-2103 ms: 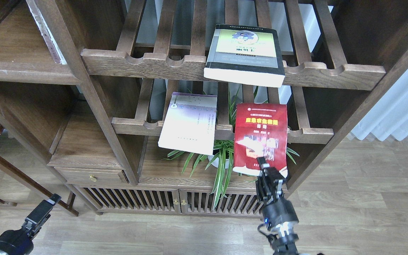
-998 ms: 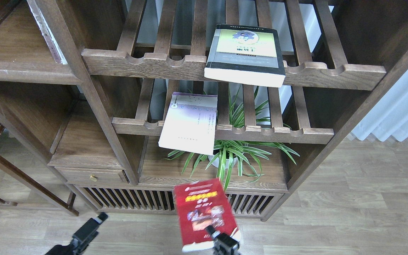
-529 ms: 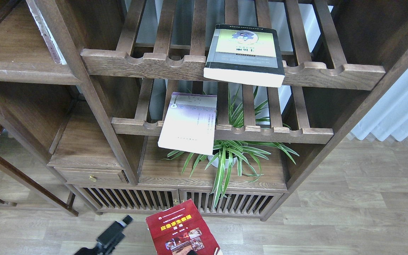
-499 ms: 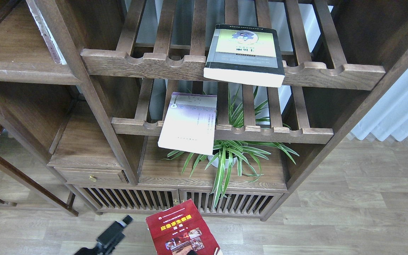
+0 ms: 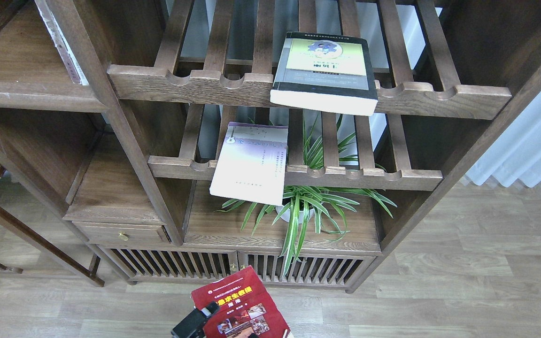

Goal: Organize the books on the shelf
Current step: 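Hand the red book from the right gripper to the left gripper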

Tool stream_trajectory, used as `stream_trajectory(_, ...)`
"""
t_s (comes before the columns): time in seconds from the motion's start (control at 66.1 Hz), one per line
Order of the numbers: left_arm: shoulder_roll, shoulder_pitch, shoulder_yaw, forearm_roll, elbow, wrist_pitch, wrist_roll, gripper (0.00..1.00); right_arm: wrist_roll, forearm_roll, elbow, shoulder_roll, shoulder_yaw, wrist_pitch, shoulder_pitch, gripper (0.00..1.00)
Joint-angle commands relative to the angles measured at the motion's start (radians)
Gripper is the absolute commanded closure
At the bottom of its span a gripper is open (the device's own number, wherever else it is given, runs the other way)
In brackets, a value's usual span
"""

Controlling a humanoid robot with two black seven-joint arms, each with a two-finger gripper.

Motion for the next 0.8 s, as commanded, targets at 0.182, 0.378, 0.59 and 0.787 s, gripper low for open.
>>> stream_trajectory(0.182, 0.002, 0.005, 0.034, -0.013, 0.004, 0.0, -0.005, 0.9, 0.0, -0.001, 0.0, 0.0, 0.0, 0.0, 0.0, 0.93)
stream_trajectory(0.378, 0.004, -0.006, 0.034, -0.026, 0.004, 0.0, 0.0, 0.95, 0.0, -0.001, 0.0, 0.0, 0.002, 0.0, 0.0, 0.92)
stream_trajectory(0.59, 0.056, -0.007, -0.001, -0.026, -0.011, 0.0, 0.009, 0.96, 0.009, 0.002, 0.005, 0.0, 0.014, 0.0, 0.006, 0.11)
stream_trajectory(0.787, 0.117, -0.003, -0.096, -0.024, -0.034, 0.0, 0.017, 0.96, 0.014, 0.002, 0.003, 0.0, 0.012, 0.0, 0.011, 0.01)
